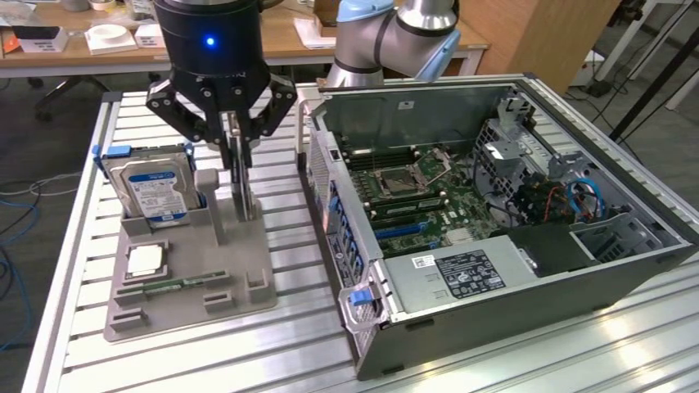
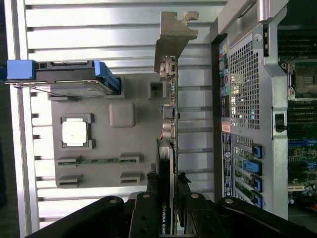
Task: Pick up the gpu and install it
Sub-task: 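Pick up the gpu and move the gpu toward the slot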
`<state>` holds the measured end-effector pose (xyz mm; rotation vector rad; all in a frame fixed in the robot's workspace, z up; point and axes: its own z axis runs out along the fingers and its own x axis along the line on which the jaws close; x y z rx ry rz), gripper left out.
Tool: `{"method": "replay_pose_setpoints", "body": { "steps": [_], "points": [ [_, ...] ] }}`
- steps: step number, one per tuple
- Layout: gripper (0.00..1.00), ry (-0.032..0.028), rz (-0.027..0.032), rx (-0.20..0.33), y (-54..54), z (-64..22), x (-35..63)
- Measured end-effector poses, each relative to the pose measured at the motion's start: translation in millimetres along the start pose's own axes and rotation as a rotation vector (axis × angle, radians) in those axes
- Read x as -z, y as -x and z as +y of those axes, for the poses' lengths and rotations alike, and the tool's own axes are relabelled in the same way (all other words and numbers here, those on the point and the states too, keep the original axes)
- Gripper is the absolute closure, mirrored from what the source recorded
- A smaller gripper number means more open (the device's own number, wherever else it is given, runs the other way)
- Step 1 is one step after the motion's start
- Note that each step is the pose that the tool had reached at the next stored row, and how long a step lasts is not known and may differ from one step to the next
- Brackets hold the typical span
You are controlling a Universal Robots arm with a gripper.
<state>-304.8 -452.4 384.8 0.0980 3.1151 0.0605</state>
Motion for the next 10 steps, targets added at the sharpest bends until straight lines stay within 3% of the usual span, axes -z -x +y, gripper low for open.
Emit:
{"method": "replay_pose_setpoints", "body": {
  "steps": [10],
  "points": [
    [0.74,0.0001,0.0000,0.000,0.1,0.2,6.0]
  ]
}}
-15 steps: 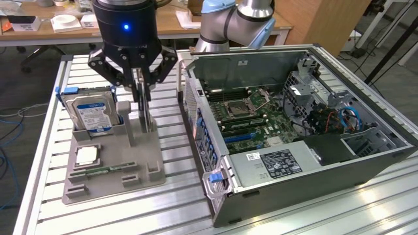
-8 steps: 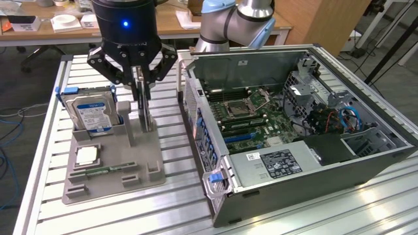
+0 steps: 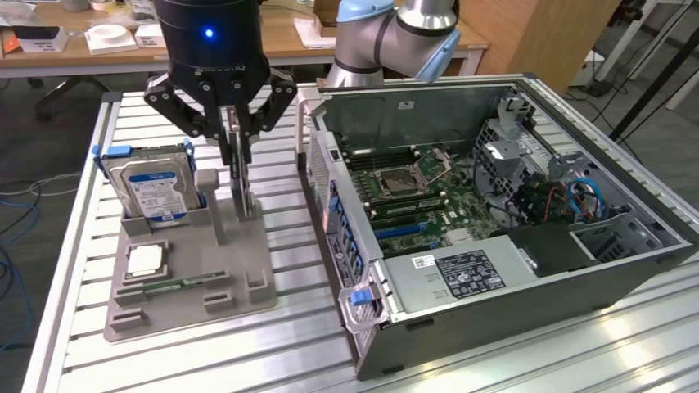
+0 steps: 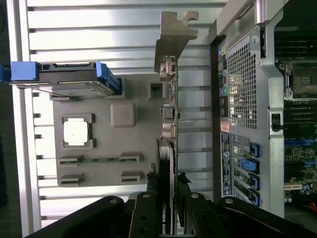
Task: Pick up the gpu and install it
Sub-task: 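Pick up the gpu and move the gpu toward the slot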
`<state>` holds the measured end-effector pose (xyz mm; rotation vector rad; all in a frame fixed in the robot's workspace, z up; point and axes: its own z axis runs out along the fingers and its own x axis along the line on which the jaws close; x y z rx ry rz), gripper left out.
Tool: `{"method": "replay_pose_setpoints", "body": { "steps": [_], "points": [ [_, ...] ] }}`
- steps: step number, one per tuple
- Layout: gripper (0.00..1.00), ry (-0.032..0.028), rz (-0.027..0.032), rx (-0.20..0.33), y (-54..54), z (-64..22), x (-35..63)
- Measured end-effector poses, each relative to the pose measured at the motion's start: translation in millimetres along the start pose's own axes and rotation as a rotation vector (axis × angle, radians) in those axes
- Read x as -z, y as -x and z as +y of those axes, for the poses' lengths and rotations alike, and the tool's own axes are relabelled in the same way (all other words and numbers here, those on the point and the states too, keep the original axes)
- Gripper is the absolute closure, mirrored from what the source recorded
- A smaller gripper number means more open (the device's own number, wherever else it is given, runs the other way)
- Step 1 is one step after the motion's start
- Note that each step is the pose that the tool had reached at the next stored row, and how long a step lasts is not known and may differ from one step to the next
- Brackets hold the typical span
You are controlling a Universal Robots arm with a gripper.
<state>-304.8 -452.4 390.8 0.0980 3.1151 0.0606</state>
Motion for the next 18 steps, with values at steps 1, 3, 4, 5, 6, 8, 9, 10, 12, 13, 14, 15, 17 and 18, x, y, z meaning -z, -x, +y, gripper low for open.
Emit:
{"method": "replay_pose_setpoints", "body": {
  "steps": [1,3,4,5,6,8,9,10,12,13,14,15,17,18],
  "points": [
    [0.74,-0.0001,0.0000,0.000,0.0,0.0,0.7],
    [0.74,0.0000,0.0000,0.000,0.1,0.1,2.2],
    [0.74,0.0000,0.0000,0.000,0.1,0.1,2.9],
    [0.74,0.0000,0.0000,0.000,0.1,0.2,3.7],
    [0.74,0.0000,0.0000,0.000,0.1,0.2,4.4],
    [0.74,0.0000,0.0000,0.000,0.1,0.2,5.8],
    [0.74,0.0000,-0.0001,0.000,0.2,0.3,6.5],
    [0.74,0.0000,0.0000,0.000,0.2,0.3,7.2],
    [0.74,-0.0001,0.0000,0.000,0.2,0.3,8.7],
    [0.74,0.0000,0.0000,0.000,0.2,0.4,9.4],
    [0.74,0.0000,-0.0001,0.000,0.2,0.4,10.0],
    [0.74,0.0000,-0.0001,0.000,0.3,0.4,10.7],
    [0.74,0.0000,0.0000,0.000,0.3,0.5,12.1],
    [0.74,0.0000,0.0000,0.000,0.3,0.5,12.8]
  ]
}}
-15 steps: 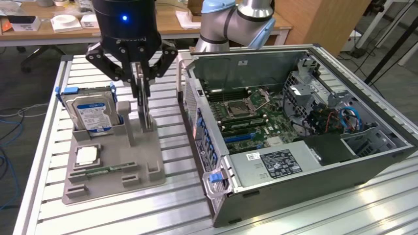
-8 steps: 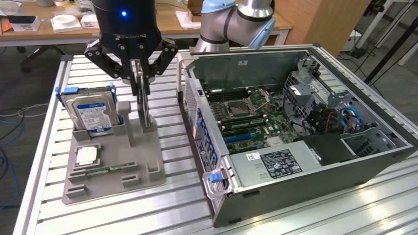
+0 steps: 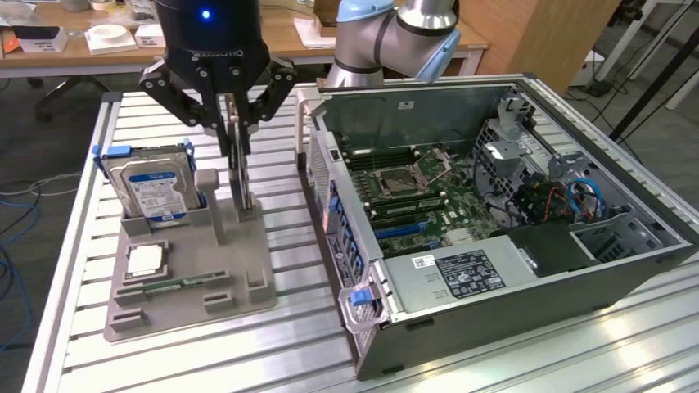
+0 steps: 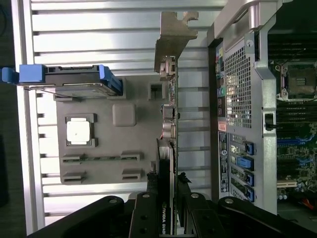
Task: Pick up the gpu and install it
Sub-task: 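Pick up the gpu and move the gpu toward the slot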
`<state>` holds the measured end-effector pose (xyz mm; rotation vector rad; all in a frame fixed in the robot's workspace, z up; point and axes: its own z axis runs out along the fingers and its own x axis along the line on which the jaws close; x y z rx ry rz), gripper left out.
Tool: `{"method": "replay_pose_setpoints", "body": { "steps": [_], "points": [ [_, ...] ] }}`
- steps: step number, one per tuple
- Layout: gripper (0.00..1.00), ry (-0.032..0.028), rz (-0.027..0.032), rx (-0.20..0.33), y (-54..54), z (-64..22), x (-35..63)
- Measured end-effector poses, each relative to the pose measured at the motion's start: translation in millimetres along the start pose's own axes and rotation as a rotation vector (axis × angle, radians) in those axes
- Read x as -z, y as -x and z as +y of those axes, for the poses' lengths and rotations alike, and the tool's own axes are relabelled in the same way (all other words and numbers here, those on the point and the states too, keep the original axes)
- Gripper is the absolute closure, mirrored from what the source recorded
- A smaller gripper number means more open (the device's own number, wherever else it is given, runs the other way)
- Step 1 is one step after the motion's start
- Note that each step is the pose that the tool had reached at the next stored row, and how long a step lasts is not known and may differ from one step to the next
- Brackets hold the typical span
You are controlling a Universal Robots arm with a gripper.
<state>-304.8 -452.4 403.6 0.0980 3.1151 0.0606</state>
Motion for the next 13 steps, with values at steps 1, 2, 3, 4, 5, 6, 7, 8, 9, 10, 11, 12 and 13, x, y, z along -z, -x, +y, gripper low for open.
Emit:
{"method": "replay_pose_setpoints", "body": {
  "steps": [1,2,3,4,5,6,7,8,9,10,11,12,13],
  "points": [
    [0.74,0.0000,0.0000,0.000,0.0,0.0,0.6],
    [0.74,0.0001,-0.0001,0.000,0.0,0.1,1.2],
    [0.74,0.0000,0.0000,0.000,0.0,0.1,1.8],
    [0.74,0.0000,-0.0001,0.000,0.1,0.1,2.5],
    [0.74,0.0000,-0.0001,0.000,0.1,0.1,3.1],
    [0.74,0.0001,-0.0001,0.000,0.1,0.1,3.7],
    [0.74,0.0001,-0.0001,0.000,0.1,0.2,4.2],
    [0.74,0.0000,0.0000,0.000,0.1,0.2,4.8],
    [0.74,0.0001,-0.0001,0.000,0.1,0.2,5.2],
    [0.74,0.0000,0.0000,0.000,0.1,0.2,5.8],
    [0.74,0.0000,0.0000,0.000,0.2,0.2,6.3],
    [0.74,0.0000,0.0000,0.000,0.2,0.3,6.8],
    [0.74,0.0001,-0.0001,0.000,0.2,0.3,7.2]
  ]
}}
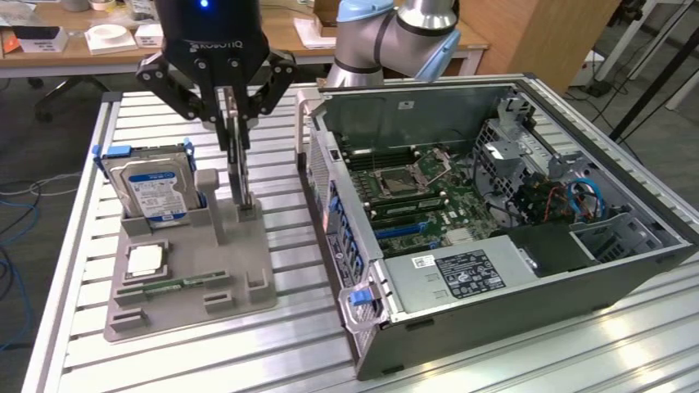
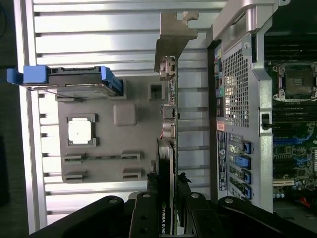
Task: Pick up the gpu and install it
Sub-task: 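Pick up the gpu and move the gpu toward the slot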
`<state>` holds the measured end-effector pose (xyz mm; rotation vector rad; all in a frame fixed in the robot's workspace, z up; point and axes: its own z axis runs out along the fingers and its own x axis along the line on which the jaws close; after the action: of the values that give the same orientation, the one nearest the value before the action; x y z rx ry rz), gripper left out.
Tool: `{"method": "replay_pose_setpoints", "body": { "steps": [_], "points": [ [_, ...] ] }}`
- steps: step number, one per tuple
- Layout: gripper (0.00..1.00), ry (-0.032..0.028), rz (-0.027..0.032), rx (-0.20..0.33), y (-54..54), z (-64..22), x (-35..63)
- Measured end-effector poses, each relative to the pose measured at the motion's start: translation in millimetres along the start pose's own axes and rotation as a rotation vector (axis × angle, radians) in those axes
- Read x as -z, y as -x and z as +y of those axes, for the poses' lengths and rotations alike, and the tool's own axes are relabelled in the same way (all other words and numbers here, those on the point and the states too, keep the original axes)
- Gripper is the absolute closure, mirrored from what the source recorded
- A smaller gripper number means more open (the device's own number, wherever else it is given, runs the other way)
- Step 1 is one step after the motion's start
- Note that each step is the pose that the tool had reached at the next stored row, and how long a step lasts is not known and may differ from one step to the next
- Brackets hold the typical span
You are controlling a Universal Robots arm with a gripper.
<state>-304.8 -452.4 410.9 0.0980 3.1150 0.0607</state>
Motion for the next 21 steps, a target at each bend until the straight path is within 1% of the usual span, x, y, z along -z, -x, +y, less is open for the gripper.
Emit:
{"method": "replay_pose_setpoints", "body": {
  "steps": [18,21],
  "points": [
    [0.74,-0.0001,0.0000,0.000,0.2,0.4,9.6],
    [0.74,0.0000,0.0000,0.000,0.2,0.4,10.0]
  ]
}}
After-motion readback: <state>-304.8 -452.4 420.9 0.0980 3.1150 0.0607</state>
